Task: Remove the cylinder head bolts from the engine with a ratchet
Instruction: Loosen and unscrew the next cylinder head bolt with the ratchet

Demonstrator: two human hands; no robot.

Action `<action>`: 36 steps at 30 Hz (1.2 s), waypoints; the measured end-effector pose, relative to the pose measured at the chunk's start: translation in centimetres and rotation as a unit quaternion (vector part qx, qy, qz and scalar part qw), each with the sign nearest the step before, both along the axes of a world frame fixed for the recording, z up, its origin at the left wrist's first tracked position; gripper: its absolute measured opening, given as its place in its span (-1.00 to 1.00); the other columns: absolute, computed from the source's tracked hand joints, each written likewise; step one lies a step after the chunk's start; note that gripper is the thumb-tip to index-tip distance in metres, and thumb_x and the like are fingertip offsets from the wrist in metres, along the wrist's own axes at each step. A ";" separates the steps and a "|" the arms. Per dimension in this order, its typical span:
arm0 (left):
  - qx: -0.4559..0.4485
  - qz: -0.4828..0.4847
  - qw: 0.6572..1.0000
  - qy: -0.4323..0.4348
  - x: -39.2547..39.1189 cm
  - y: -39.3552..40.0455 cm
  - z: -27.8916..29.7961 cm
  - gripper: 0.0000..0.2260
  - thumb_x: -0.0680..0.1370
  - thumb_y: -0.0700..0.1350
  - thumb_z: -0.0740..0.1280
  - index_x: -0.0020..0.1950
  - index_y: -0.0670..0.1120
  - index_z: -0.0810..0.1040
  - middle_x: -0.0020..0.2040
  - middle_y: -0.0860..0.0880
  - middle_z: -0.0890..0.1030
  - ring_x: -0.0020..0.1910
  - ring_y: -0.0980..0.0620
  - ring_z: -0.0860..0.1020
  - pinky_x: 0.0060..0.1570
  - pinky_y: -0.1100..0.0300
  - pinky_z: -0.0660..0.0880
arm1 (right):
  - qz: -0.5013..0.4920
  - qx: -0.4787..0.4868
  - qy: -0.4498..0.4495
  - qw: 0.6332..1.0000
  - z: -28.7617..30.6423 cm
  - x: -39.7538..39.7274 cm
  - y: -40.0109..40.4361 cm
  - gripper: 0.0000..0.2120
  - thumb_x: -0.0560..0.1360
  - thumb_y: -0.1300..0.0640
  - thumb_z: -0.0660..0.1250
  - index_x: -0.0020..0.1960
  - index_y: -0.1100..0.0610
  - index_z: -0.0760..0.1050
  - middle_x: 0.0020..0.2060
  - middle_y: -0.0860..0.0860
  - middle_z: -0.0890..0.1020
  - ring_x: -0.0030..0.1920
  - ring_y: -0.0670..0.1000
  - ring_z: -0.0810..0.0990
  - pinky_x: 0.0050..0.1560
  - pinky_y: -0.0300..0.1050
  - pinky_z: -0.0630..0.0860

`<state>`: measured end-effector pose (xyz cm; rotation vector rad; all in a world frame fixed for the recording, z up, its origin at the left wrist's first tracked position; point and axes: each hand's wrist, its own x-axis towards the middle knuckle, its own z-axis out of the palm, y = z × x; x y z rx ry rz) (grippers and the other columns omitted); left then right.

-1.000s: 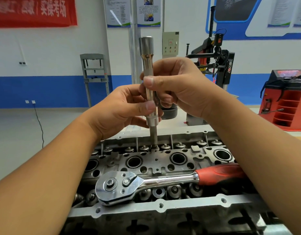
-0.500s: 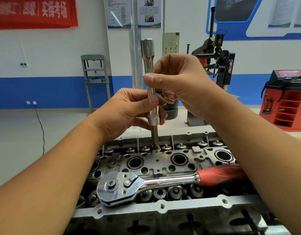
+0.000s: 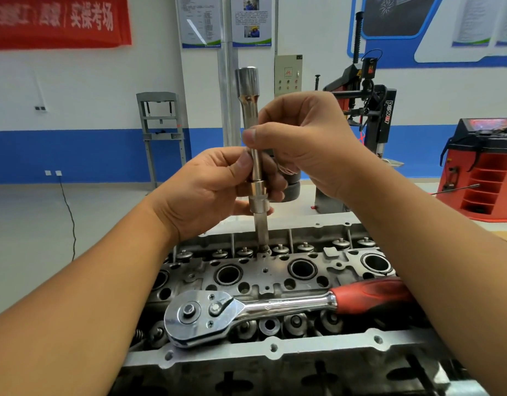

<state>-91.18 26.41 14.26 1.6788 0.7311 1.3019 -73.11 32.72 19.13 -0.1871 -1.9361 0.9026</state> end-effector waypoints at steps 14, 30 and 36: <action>-0.031 -0.016 0.999 0.017 -0.3 -0.2 0.1 -0.68 0.59 -0.10 0.32 0.28 -0.21 0.61 0.12 -0.23 0.68 0.08 -0.19 0.67 0.05 -0.12 0.62 | 0.045 -0.016 -0.020 0.999 -0.1 -0.1 0.2 -0.73 0.52 0.24 0.51 -0.15 0.41 0.50 -0.47 0.08 0.52 -0.55 -0.02 0.37 -0.48 -0.15 0.29; -0.004 0.021 1.000 0.021 -0.2 -0.2 0.1 -0.72 0.60 -0.01 0.31 0.17 -0.12 0.70 0.10 -0.19 0.70 0.07 -0.17 0.69 0.01 -0.05 0.62 | 0.052 -0.013 -0.019 0.998 -0.3 -0.3 0.5 -0.62 0.48 0.20 0.51 -0.06 0.53 0.48 -0.36 0.20 0.49 -0.51 -0.01 0.37 -0.50 -0.20 0.30; 0.037 0.058 0.997 0.021 0.1 0.2 -0.1 -0.70 0.49 -0.03 0.46 0.15 -0.17 0.65 0.04 -0.13 0.70 0.01 -0.07 0.70 -0.08 0.06 0.62 | 0.071 -0.002 -0.023 0.997 -0.2 -0.1 0.5 -0.90 0.42 0.22 0.52 -0.15 0.25 0.64 -0.31 0.22 0.59 -0.50 0.00 0.41 -0.48 -0.15 0.31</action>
